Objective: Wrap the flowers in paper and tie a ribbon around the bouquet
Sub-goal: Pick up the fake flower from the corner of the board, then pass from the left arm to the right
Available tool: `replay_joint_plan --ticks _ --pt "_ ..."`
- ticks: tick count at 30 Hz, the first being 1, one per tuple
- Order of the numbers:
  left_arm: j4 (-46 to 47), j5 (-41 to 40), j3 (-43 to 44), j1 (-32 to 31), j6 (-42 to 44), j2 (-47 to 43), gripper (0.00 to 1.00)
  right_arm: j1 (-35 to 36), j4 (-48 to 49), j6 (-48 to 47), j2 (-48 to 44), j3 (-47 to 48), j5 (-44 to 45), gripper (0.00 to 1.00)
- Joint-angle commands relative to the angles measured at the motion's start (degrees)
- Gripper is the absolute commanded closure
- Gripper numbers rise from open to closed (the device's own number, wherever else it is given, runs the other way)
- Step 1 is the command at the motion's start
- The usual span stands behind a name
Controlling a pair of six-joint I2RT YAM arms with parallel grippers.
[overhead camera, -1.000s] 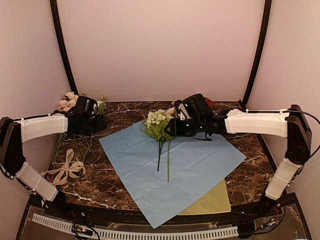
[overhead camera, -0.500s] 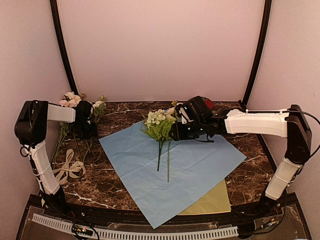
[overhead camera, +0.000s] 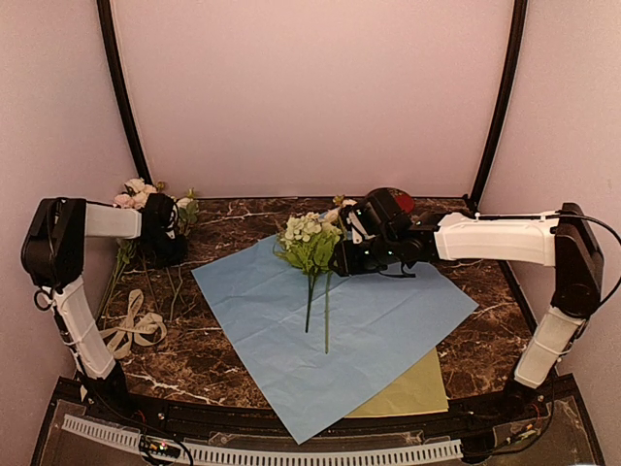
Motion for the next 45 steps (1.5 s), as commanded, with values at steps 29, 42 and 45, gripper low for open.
replay_joint_plan --ticks 29,42,45 --pt "48.06 24.23 -11.35 -43.79 2.59 -29.05 1.00 0.83 47.78 5.13 -10.37 -5.22 -30.59 0.41" --pt "40.47 19.23 -9.27 -44.92 4.53 -26.63 0.32 -4.47 31.09 8.06 -14.56 -8.27 -22.01 1.00" --pt "34.58 13.60 -8.80 -44.86 6.50 -26.77 0.24 -8.49 19.27 7.90 -14.01 -6.69 -22.68 1.00"
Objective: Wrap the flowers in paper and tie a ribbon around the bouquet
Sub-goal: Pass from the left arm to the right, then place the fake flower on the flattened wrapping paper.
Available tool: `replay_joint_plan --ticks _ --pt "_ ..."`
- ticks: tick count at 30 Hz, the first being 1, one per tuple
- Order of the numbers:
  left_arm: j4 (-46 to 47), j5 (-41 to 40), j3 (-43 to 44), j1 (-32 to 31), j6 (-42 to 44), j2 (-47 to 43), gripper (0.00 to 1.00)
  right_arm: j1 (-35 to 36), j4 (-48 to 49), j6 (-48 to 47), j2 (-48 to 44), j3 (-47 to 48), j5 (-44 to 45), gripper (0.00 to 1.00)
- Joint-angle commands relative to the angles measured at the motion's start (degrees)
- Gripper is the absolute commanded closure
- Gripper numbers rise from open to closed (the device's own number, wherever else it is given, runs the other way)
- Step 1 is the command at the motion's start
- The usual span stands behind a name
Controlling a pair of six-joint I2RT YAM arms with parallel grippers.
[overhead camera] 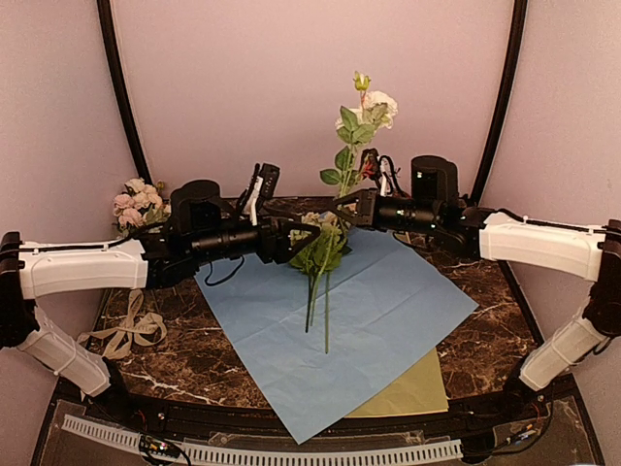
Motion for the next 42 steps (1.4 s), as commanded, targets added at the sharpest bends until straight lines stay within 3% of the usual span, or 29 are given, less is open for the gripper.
replay_joint_plan --ticks 1,4,8,13,17,21,35,42 --pt "-9.60 -9.50 2.46 -0.07 3.45 -0.72 0.24 -6.39 -17.50 0.83 -0.39 1.50 1.05 1.00" --pt "-15.86 -14.21 3.68 0.61 4.19 1.08 0.24 -11.16 -18.91 3.86 1.79 -0.39 -3.02 1.00" --pt "-21.02 -17.05 4.47 2.00 3.40 4.24 0.27 -15.07 -13.26 8.22 7.11 -2.32 -8.37 1.00" --pt "-29.26 -20.77 7.13 3.63 1.98 12.07 0.62 -15.80 -16.88 6.32 17.26 4.91 -9.51 1.00" --pt "-32.73 -20.60 9.27 3.82 2.17 18.20 0.76 -16.24 -14.93 8.22 22.30 5.64 -9.47 1.00" --pt "-30.84 -17.03 9.71 3.73 2.03 22.22 0.78 -16.34 -13.83 8.89 25.65 6.67 -9.30 0.97" --pt "-29.62 -14.19 12.37 3.05 2.86 28.50 0.81 -16.54 -19.70 4.16 30.01 10.68 -3.58 0.64" --pt "-29.69 -13.31 13.57 2.73 3.00 29.87 0.81 -16.35 -25.84 -1.15 27.97 11.53 2.54 0.60"
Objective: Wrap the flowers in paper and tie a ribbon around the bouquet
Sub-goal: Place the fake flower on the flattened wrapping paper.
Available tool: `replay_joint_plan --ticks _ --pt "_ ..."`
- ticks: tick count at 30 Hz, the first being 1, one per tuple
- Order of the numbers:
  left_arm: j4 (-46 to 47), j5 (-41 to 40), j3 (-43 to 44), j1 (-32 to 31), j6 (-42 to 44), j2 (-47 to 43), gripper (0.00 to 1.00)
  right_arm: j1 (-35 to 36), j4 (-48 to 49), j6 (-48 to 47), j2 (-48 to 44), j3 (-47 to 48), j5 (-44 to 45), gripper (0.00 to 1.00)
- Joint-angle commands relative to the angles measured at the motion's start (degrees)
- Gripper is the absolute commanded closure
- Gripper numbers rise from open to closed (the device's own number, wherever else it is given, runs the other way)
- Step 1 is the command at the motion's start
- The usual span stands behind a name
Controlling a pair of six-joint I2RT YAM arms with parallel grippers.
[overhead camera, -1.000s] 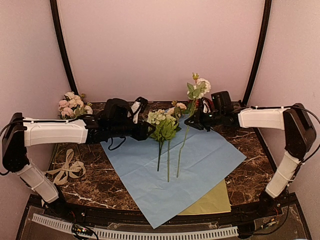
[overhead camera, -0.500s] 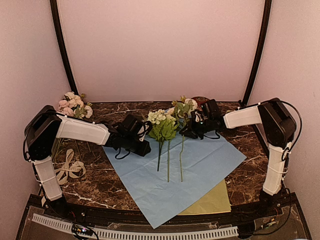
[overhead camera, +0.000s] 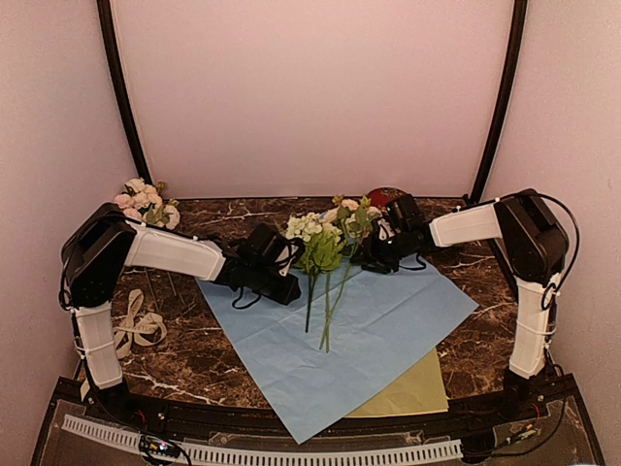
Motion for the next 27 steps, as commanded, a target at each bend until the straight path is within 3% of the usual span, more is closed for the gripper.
replay_joint_plan --ticks 1,10,18,22,27 --pt "-0.43 1.37 1.93 -0.55 1.06 0.43 0.81 0.03 -4.47 -4.68 -2.58 2.15 5.46 0.59" --pt "0.28 2.90 3.66 -1.34 2.04 0.79 0.81 1.20 -5.83 -6.54 -3.18 3.33 5.62 0.59" --pt "-0.99 4.30 4.34 -0.67 2.27 -1.27 0.81 1.37 -8.27 -8.94 -10.05 1.02 8.21 0.58" --pt "-3.04 5.82 3.12 5.22 -0.51 -6.76 0.78 1.29 -10.48 -11.28 -14.84 -1.06 11.22 0.57" --pt "-9.43 0.55 1.09 17.15 -3.27 -15.44 0.63 1.06 -12.71 -14.65 -20.44 -4.10 16.45 0.57"
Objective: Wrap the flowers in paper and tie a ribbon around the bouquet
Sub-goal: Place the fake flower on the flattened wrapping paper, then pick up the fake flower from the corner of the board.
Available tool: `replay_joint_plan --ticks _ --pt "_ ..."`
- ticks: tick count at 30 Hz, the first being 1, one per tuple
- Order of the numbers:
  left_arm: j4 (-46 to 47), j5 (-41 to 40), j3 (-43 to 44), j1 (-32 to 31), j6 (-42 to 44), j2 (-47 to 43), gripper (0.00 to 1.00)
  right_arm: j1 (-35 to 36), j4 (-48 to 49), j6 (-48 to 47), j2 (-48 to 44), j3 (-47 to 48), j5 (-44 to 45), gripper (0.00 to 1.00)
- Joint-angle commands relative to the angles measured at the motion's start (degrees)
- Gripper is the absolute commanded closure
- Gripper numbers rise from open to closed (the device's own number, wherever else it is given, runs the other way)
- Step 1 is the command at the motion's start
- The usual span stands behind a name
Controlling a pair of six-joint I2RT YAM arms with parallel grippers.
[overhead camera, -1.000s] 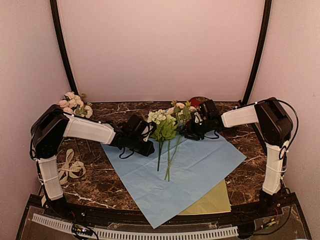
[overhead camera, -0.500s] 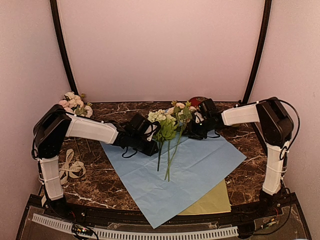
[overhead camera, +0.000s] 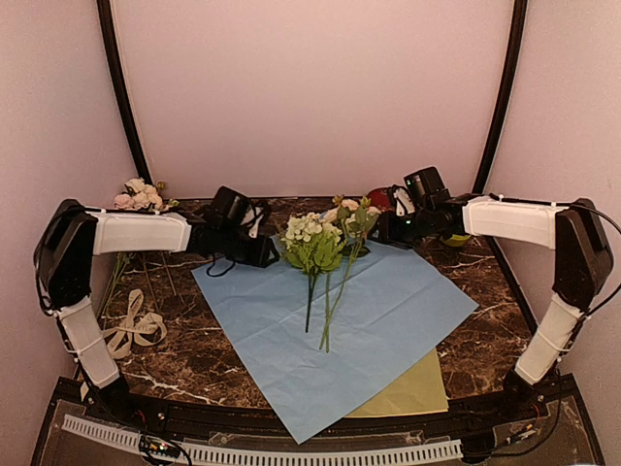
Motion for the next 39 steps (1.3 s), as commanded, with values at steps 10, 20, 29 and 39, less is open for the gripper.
replay_joint_plan --ticks 10,20,29,39 --pt "-21.20 -8.55 -1.04 37.47 -3.93 -12.09 0.35 -1.74 -5.19 -12.36 -10.42 -7.01 13.09 0.56" --pt "-29.86 -20.86 2.52 49.02 -0.16 -9.87 0.51 -3.48 -5.54 -15.85 -8.58 -8.07 12.96 0.55" --pt "-33.34 -24.61 2.11 51.73 3.56 -4.05 0.61 -5.24 -5.63 -15.96 -8.07 -7.61 11.35 0.54" --pt "-31.43 -29.13 2.77 52.13 6.91 1.24 0.79 -6.07 -5.83 -15.87 -6.33 -7.48 10.13 0.54"
